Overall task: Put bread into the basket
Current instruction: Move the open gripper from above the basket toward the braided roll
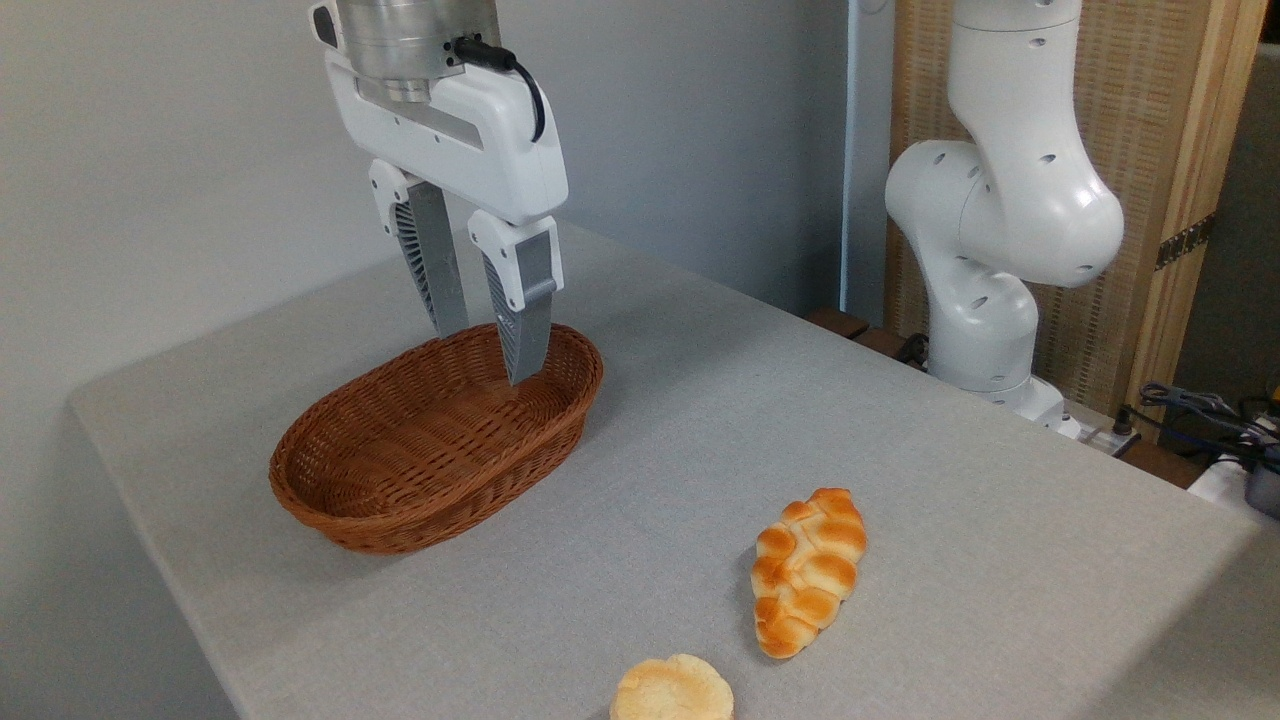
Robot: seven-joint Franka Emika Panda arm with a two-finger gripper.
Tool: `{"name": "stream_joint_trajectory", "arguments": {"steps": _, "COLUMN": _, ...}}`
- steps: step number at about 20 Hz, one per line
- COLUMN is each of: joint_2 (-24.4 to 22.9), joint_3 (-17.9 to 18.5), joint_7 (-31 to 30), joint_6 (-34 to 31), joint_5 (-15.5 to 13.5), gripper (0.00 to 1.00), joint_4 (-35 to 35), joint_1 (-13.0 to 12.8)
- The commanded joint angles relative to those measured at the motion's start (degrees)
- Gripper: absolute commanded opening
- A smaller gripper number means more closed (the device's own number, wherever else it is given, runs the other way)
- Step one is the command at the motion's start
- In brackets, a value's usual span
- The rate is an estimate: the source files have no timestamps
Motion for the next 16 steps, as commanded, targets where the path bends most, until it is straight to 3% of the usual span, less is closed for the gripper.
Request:
{"name": "stream_joint_trajectory", "arguments": {"steps": 1, "joint_2": 0.1, "joint_3": 2.2, "joint_7": 1.2, "joint_6": -2.2, "joint_5": -0.3, "gripper": 1.0, "joint_4": -0.7, "joint_1": -0.6}}
{"name": "stream_joint_trajectory", "arguments": {"steps": 11, "joint_2": -0.7, "joint_3": 2.8, "joint_7": 1.1, "joint_6": -1.2, "joint_5": 0.0, "gripper": 1.0, "joint_4": -3.3, "joint_1": -0.2}}
{"name": "stream_joint_trajectory", "arguments": {"steps": 16, "joint_2": -15.0, "joint_3": 6.9, "joint_7": 1.3, "joint_6": 13.6, "joint_5": 0.4, "gripper": 1.0, "joint_4": -26.6, "joint_1": -0.3}}
